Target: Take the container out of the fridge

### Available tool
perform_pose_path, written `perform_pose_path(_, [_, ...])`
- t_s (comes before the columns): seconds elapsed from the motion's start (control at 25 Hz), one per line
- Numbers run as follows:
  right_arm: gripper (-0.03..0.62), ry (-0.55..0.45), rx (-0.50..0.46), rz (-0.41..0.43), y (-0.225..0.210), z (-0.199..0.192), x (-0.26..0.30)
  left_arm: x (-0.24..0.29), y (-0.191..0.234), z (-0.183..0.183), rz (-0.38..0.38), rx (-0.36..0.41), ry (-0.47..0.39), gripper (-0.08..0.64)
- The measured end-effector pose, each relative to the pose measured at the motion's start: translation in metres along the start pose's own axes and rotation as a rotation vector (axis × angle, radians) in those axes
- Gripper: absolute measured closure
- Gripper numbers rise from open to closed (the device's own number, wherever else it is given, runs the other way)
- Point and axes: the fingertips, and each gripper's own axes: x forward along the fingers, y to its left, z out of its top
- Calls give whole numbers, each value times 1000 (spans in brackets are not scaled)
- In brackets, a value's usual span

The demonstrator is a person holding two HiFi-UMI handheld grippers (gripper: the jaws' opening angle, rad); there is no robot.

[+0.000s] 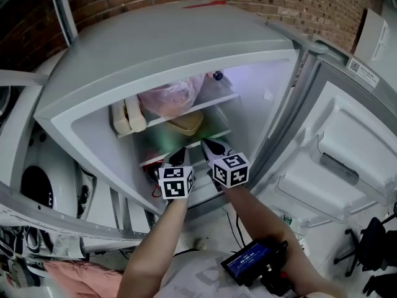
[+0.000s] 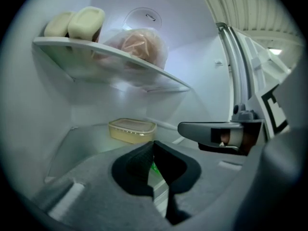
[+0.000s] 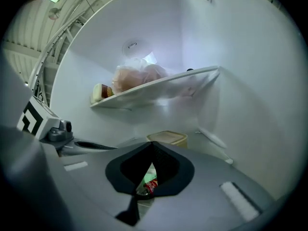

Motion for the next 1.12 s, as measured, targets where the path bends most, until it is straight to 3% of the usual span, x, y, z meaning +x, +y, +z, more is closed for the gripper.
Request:
perform_pose_path(0.12, [581,22,8,-25,-11,6,13,10,10,11,19,-38,9,555])
perform_pose_path(0.36, [540,77,53,-69,-34,13,36,33,29,23,56,-123,62,477])
perform_pose_path(0.52, [442,121,121,-76,-45,12,56,51,37,26,64,-186,110,394])
perform_pose_path(0.68, [400,173,176,-100,-56,6,70,67,43,26,62,-271,156,349])
perform_pose_path(0.92, [350,259,278,-80,-58,-8,88,73,45,26,60,-321,187,336])
perform_pose_path(1.12, [344,305,355,-86,-62,-17,96,71,50,22,64,-332,191,336])
